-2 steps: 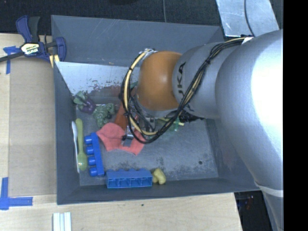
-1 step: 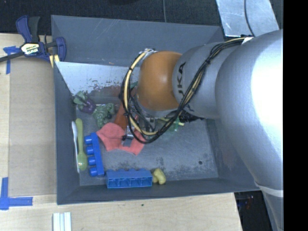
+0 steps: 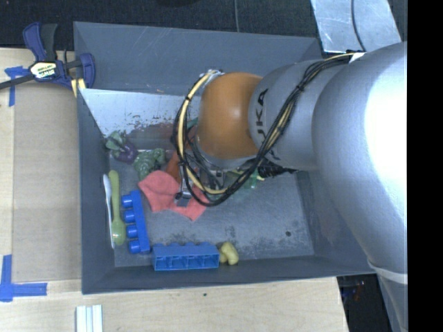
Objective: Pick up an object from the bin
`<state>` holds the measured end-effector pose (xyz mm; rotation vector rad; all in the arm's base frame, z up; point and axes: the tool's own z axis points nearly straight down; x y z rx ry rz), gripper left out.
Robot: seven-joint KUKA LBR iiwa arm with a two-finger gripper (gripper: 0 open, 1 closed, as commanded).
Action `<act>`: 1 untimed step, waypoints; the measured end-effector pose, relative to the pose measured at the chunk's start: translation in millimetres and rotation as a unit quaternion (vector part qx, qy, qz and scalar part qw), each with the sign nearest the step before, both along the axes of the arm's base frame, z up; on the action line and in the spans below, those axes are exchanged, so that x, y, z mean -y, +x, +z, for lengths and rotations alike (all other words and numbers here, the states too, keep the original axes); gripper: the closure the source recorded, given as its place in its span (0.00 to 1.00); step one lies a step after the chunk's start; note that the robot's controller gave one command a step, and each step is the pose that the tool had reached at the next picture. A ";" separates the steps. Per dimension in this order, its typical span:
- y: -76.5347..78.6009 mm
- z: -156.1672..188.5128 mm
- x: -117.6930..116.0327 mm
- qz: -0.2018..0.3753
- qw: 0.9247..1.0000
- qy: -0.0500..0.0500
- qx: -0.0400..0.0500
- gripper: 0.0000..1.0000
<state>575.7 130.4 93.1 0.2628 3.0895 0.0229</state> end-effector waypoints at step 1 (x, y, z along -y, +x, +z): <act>-4.1 0.7 -2.2 0.002 1.000 0.000 -0.007 1.00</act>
Offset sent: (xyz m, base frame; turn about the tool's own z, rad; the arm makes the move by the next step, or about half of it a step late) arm -0.0044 0.0020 0.0242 -0.0028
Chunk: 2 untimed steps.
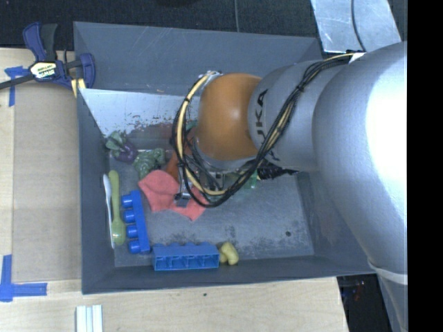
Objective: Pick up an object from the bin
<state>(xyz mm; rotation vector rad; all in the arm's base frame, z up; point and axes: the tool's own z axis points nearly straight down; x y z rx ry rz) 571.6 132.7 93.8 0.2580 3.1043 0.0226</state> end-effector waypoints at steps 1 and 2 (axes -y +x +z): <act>-4.2 10.8 -2.8 0.002 1.000 0.001 -0.006 1.00; -4.9 35.7 -0.5 0.001 1.000 -0.001 -0.007 1.00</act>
Offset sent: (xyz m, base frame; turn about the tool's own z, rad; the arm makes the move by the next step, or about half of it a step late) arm -0.0041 0.0019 0.0791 -0.0035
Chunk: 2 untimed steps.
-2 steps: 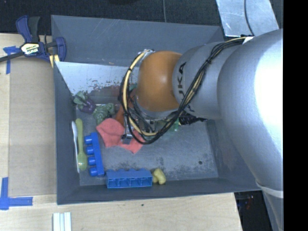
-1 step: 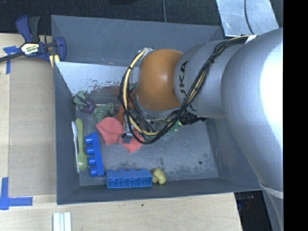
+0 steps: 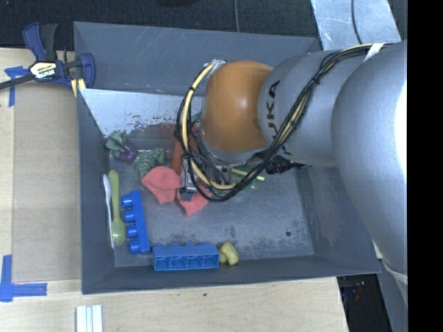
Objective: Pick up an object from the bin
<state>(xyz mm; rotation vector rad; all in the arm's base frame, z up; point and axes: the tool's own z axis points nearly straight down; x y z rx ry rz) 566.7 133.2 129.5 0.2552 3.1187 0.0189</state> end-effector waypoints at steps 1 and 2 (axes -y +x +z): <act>3.8 33.7 0.5 0.000 1.000 0.001 0.006 1.00; 4.2 38.9 0.7 0.000 1.000 0.001 0.008 1.00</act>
Offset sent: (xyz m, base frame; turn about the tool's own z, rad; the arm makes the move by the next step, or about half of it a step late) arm 0.0026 -0.0006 0.0350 0.0009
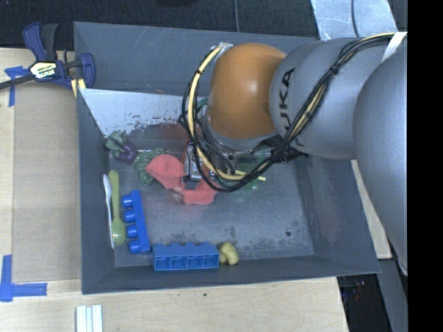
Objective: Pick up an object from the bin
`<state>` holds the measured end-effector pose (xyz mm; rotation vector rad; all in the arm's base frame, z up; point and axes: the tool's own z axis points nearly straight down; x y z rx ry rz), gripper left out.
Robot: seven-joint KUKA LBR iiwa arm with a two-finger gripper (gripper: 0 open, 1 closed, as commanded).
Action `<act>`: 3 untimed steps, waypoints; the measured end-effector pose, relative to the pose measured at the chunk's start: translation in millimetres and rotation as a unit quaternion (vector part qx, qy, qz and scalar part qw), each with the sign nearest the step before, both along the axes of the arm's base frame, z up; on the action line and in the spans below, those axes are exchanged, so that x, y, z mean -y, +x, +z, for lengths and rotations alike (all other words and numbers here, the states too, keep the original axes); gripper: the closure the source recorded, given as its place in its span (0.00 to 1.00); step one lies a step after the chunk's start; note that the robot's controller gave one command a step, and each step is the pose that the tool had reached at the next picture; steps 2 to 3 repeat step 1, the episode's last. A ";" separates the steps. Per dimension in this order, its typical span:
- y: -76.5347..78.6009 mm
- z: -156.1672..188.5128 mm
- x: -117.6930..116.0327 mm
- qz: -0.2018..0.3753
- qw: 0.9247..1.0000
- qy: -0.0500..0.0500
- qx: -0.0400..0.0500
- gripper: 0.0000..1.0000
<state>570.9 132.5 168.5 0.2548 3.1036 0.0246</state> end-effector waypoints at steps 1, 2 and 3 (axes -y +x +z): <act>-0.6 6.1 0.2 0.000 1.000 0.000 -0.001 1.00; -0.6 6.1 0.2 0.000 1.000 0.000 -0.001 1.00; -0.6 6.1 0.2 0.000 1.000 0.000 -0.001 1.00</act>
Offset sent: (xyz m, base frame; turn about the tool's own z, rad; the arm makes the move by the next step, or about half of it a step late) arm -0.0006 -0.0001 0.0402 -0.0003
